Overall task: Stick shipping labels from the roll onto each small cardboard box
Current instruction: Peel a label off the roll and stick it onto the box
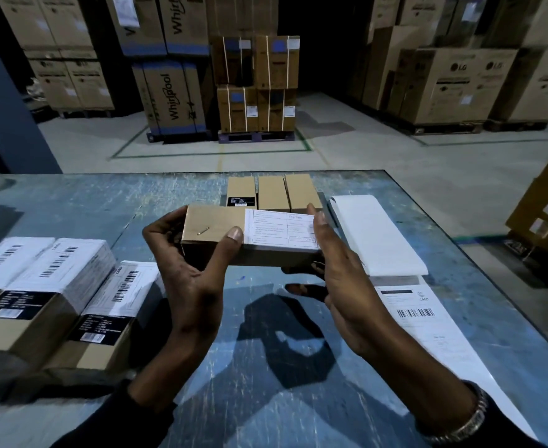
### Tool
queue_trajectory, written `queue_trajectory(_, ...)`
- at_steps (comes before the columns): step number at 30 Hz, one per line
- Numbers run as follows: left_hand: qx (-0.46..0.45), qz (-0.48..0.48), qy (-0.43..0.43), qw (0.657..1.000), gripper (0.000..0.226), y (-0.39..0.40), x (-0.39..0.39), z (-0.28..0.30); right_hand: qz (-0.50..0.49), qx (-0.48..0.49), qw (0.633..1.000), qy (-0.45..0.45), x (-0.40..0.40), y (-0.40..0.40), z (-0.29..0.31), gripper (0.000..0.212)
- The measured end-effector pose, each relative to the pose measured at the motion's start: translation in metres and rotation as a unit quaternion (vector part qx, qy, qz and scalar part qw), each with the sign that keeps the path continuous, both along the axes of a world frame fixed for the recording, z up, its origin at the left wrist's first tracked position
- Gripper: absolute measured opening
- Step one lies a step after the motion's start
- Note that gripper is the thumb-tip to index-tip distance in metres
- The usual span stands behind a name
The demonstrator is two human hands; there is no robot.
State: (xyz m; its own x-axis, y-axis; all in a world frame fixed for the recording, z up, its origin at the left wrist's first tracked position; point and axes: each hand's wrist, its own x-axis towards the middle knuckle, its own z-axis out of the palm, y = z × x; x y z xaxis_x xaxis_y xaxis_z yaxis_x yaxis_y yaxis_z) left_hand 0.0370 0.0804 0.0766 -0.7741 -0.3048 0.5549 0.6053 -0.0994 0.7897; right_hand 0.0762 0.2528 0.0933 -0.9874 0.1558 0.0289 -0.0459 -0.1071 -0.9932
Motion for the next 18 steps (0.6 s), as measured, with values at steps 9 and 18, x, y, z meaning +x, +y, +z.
queue_trajectory(9, -0.002, -0.05, -0.052, 0.997, 0.081, 0.011, 0.0, -0.008, -0.082, 0.061, 0.987, 0.124, 0.002, -0.009, -0.017, 0.05)
queue_trajectory(18, -0.008, -0.055, -0.027, 0.998, 0.059, 0.015, 0.005, -0.005, -0.101, -0.009, 0.985, 0.138, -0.002, -0.007, -0.015, 0.06)
